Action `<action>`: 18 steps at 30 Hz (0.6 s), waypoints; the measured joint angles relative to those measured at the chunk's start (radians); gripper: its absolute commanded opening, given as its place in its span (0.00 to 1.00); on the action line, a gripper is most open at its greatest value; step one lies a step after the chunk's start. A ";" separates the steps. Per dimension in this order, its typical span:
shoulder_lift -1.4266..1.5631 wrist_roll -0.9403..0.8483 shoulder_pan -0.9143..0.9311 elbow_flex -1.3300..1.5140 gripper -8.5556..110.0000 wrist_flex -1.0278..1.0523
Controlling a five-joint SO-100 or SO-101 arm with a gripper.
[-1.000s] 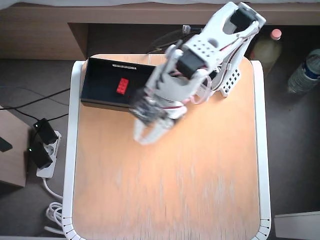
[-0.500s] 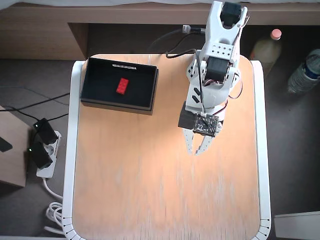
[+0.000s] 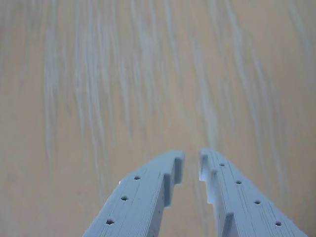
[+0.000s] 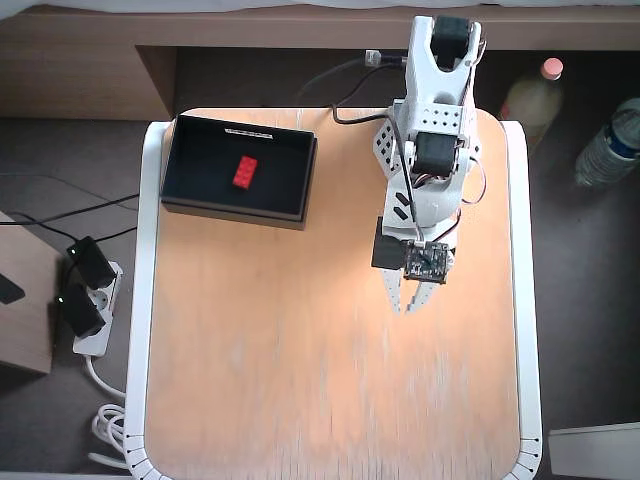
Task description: Grasp a lego block and put it in the bin.
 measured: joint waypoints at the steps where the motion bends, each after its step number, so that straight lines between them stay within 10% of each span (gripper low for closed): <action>1: 0.000 -0.002 0.000 0.012 0.07 0.000; 18: 0.000 -0.044 0.000 0.055 0.07 0.167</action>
